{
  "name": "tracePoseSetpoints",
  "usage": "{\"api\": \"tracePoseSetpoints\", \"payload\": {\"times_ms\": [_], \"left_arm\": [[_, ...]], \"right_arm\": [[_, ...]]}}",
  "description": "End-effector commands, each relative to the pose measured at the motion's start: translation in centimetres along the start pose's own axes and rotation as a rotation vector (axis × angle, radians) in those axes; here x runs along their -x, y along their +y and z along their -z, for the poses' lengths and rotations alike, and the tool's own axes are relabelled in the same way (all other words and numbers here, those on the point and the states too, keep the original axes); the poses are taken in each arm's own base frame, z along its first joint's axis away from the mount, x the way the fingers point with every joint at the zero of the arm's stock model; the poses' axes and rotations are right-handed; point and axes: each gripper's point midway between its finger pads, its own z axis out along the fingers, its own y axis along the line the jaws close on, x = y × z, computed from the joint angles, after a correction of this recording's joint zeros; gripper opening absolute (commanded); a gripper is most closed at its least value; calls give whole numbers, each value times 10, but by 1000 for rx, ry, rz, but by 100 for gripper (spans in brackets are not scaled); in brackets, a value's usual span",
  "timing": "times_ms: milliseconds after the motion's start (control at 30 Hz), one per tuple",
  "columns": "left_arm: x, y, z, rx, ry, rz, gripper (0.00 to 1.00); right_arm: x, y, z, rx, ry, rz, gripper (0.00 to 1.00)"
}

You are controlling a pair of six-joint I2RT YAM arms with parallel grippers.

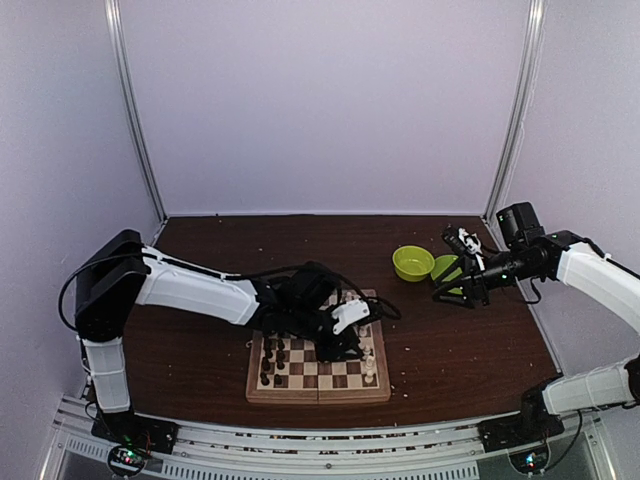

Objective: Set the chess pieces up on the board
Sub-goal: Pick up the chess pile from the chessboard.

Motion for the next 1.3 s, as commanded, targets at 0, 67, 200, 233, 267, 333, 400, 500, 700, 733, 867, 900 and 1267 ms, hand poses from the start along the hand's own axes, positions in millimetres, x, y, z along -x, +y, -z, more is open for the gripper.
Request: {"api": "tracePoseSetpoints", "payload": {"times_ms": [0, 67, 200, 233, 267, 333, 400, 500, 700, 733, 867, 900, 1267], "left_arm": [[13, -8, 42, 38, -11, -48, 35], [15, -11, 60, 55, -19, -57, 36], [13, 0, 91, 161, 5, -33, 37], [11, 6, 95, 196, 14, -11, 37], [9, 14, 97, 237, 27, 17, 37], [6, 23, 98, 283, 50, 73, 36], [1, 25, 92, 287, 71, 119, 35], [-7, 26, 79, 291, 90, 168, 32], [-8, 26, 61, 312, 72, 244, 33], [-9, 27, 60, 324, 75, 252, 33], [-14, 28, 49, 334, 87, 280, 33], [-14, 28, 46, 334, 92, 284, 32], [-22, 29, 28, 347, 134, 291, 29]], "right_arm": [[6, 2, 2, 21, -13, 10, 51], [5, 2, 1, 23, -11, 7, 51], [6, 2, 1, 31, -7, 7, 51], [5, 2, 0, 33, -5, 6, 52], [5, 2, 0, 35, -3, 6, 52], [5, 2, 0, 32, -1, 10, 52], [4, 1, 0, 25, 1, 13, 51], [3, -1, -1, 24, 5, 11, 51], [1, -2, -2, 27, 14, 8, 51], [1, -2, -2, 26, 14, 8, 51], [0, -2, -3, 25, 17, 7, 51], [1, -2, -3, 25, 17, 7, 51], [0, -1, -2, 31, 17, 10, 50]]}}
